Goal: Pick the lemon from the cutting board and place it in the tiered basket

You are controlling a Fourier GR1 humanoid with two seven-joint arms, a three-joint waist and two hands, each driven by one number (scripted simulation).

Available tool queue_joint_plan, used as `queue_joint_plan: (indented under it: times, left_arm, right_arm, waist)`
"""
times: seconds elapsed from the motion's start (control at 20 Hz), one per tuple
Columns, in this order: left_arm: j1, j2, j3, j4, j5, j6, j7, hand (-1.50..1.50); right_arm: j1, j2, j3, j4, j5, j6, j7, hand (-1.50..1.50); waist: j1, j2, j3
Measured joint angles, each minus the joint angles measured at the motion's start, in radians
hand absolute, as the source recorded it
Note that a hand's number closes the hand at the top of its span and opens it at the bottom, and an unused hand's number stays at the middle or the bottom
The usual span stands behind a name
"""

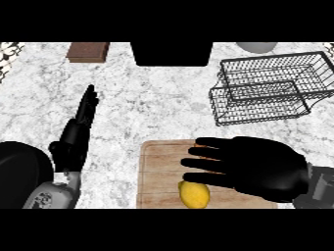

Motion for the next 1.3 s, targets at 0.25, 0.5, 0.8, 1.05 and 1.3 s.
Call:
queue_joint_plan:
  times: [0.25,0.5,0.8,1.05,1.3]
  left_arm:
    - [-0.011,-0.006,0.021,-0.001,-0.011,-0.021,0.008,0.00]
    - [-0.017,-0.022,0.040,0.028,-0.022,-0.036,-0.012,0.00]
    - [-0.011,-0.038,0.051,0.023,-0.040,-0.045,-0.011,0.00]
    - [-0.031,-0.054,0.059,0.022,-0.058,-0.046,0.010,0.00]
    - [-0.014,-0.056,0.066,0.003,-0.068,-0.061,0.015,0.00]
  right_arm:
    - [-0.003,0.032,0.016,0.078,0.041,-0.016,-0.024,-1.50]
    - [0.012,0.053,0.033,0.119,0.075,-0.044,-0.061,-1.50]
    - [0.010,0.083,0.047,0.175,0.098,-0.068,-0.098,-1.50]
    - [0.007,0.096,0.061,0.185,0.114,-0.061,-0.095,-1.50]
    - [0.013,0.136,0.083,0.204,0.143,-0.049,-0.069,-1.50]
  waist:
    - [0.000,0.000,0.000]
    - [-0.002,0.000,0.000]
    - [-0.001,0.000,0.000]
    - [-0.002,0.000,0.000]
    - [-0.001,-0.001,0.000]
